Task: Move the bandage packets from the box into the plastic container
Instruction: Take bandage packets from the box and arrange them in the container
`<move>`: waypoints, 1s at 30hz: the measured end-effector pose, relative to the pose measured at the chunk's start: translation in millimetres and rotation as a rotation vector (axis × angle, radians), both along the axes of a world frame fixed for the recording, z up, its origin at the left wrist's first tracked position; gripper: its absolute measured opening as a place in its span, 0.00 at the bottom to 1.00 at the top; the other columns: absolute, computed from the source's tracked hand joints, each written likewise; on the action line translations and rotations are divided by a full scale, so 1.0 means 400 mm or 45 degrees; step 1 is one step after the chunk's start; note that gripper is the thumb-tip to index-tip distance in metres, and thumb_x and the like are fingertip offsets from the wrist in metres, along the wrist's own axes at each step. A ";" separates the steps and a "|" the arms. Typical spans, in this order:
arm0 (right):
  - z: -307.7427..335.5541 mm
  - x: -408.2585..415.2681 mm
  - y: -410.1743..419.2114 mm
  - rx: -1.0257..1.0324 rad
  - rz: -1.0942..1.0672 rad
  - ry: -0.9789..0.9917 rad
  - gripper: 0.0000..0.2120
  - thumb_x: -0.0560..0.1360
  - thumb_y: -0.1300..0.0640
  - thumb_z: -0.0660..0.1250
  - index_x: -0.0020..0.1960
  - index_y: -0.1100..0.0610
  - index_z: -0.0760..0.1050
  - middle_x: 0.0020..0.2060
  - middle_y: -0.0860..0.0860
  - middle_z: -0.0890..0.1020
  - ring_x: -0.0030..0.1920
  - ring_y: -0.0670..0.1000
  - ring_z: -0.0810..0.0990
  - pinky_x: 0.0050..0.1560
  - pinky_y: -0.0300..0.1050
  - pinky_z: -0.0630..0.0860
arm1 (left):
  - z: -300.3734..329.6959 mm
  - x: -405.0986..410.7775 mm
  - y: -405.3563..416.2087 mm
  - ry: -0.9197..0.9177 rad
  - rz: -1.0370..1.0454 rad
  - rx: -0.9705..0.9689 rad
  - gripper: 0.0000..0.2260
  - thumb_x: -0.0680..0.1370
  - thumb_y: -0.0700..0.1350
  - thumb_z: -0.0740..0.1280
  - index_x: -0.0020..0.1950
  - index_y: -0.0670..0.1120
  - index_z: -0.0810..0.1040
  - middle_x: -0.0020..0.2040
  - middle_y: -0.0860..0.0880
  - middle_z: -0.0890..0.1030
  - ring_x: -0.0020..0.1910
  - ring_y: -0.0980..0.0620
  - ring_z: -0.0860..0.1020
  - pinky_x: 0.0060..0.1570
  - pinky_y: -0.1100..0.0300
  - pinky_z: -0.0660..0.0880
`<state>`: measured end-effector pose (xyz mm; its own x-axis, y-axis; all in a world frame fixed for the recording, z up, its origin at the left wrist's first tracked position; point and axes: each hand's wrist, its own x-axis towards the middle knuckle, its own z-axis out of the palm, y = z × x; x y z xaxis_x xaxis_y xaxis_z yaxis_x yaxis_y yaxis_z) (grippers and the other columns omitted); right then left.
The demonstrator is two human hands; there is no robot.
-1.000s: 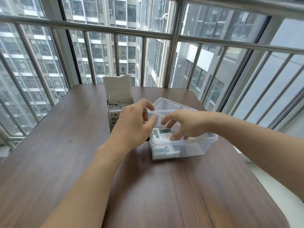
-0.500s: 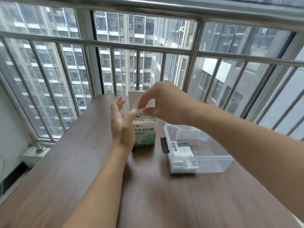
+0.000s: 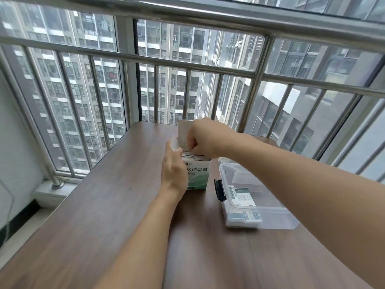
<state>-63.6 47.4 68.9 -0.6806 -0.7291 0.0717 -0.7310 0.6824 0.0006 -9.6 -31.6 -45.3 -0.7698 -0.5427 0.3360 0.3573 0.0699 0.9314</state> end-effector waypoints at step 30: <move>0.020 -0.052 0.016 -0.096 0.083 -0.282 0.03 0.74 0.60 0.74 0.42 0.55 0.85 0.33 0.43 0.81 0.36 0.41 0.77 0.37 0.36 0.73 | 0.015 0.007 0.008 -0.002 -0.006 -0.040 0.11 0.81 0.47 0.52 0.54 0.63 0.68 0.50 0.65 0.75 0.46 0.80 0.73 0.44 0.82 0.65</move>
